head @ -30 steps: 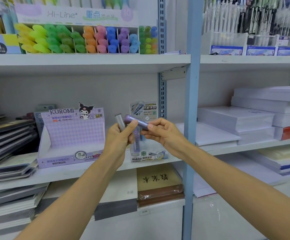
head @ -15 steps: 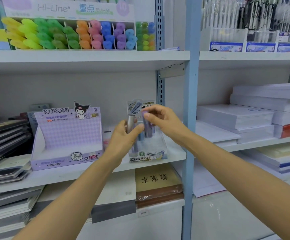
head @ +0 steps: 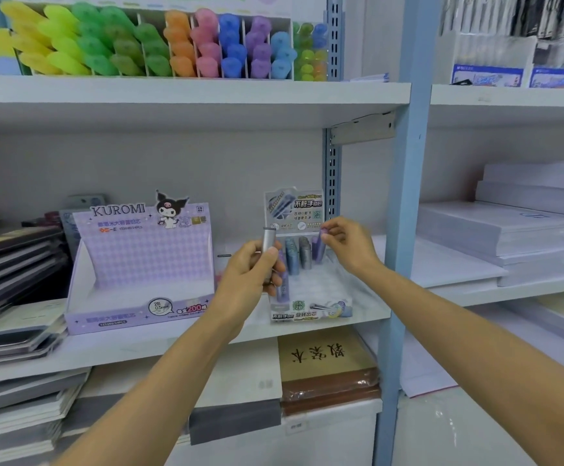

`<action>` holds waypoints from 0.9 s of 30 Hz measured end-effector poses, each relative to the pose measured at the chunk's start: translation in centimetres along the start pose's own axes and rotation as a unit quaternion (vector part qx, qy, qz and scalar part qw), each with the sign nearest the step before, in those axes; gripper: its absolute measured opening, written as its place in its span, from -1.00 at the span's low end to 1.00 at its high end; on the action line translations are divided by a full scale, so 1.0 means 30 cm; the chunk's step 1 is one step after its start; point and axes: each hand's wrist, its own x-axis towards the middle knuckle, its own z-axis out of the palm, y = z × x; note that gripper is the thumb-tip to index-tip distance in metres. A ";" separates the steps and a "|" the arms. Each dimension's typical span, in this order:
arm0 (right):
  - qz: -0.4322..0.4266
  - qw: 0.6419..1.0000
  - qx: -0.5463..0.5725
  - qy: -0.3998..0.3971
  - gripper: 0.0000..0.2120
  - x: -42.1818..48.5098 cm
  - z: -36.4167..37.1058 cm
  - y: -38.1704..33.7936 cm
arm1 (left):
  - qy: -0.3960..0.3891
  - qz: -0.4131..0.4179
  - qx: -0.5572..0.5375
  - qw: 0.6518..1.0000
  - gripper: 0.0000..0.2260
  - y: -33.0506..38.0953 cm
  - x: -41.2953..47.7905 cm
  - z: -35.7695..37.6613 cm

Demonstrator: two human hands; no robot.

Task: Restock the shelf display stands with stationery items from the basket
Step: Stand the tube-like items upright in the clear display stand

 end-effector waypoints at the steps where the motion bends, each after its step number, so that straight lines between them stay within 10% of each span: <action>1: -0.004 1.000 -0.011 -0.004 -0.82 0.002 0.007 0.007 | -0.005 0.002 -0.002 1.000 -0.82 -0.004 0.001 -0.001; 20: 0.010 0.994 -0.101 -0.031 -0.85 0.027 0.036 0.042 | -0.026 0.007 -0.006 1.000 -0.86 -0.026 0.016 -0.010; 27: -0.050 0.970 0.227 -0.069 -0.81 -0.092 -0.045 -0.146 | -0.009 0.025 0.014 1.000 -0.84 0.002 -0.002 0.007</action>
